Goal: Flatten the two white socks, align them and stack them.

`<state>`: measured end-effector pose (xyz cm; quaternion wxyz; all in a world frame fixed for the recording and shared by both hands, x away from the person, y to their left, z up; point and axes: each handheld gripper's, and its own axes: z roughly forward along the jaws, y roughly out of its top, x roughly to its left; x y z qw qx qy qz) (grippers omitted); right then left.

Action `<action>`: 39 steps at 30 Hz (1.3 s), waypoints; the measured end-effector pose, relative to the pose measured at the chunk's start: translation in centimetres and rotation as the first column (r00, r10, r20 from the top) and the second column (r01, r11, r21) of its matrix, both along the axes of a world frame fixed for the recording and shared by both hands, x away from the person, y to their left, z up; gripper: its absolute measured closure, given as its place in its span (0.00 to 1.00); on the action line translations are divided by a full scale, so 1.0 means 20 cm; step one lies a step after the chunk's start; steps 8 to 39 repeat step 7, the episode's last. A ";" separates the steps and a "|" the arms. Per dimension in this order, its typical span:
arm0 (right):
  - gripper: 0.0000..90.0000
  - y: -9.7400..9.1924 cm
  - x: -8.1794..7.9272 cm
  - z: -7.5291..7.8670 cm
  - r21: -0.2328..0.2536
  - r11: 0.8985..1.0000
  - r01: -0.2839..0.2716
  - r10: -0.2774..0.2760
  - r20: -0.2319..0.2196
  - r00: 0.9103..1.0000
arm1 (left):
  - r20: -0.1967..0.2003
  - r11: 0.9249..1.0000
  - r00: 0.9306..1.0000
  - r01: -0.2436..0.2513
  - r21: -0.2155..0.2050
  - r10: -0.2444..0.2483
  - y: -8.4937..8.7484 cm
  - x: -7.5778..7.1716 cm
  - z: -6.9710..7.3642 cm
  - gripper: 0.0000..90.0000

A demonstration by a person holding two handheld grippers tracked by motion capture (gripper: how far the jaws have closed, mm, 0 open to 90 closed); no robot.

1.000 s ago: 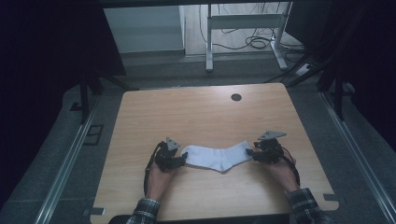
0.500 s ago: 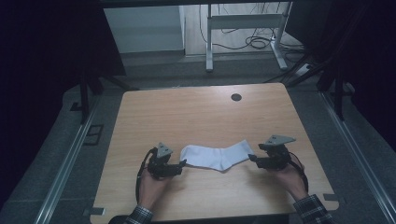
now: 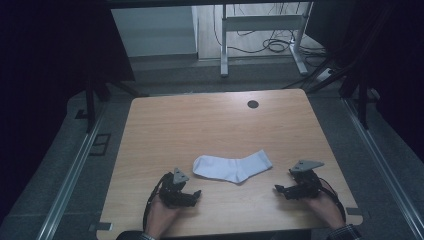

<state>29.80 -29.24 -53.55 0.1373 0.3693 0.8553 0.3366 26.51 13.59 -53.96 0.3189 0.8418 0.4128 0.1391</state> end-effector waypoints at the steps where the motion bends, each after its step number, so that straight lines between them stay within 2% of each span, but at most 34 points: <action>1: 0.15 0.00 0.00 0.00 -0.004 1.000 0.002 -0.002 0.000 1.000 | 0.002 1.000 1.000 -0.003 -0.007 0.003 0.00 0.00 0.00 0.14; 4: 0.11 0.01 0.00 -0.01 -0.008 1.000 0.007 -0.007 0.007 1.000 | 0.022 1.000 1.000 0.000 -0.021 0.000 0.00 -0.01 -0.02 0.11; 39: 0.10 0.01 0.00 -0.01 -0.005 1.000 0.007 -0.007 0.011 1.000 | 0.023 1.000 1.000 0.005 -0.022 -0.004 0.00 0.00 -0.02 0.11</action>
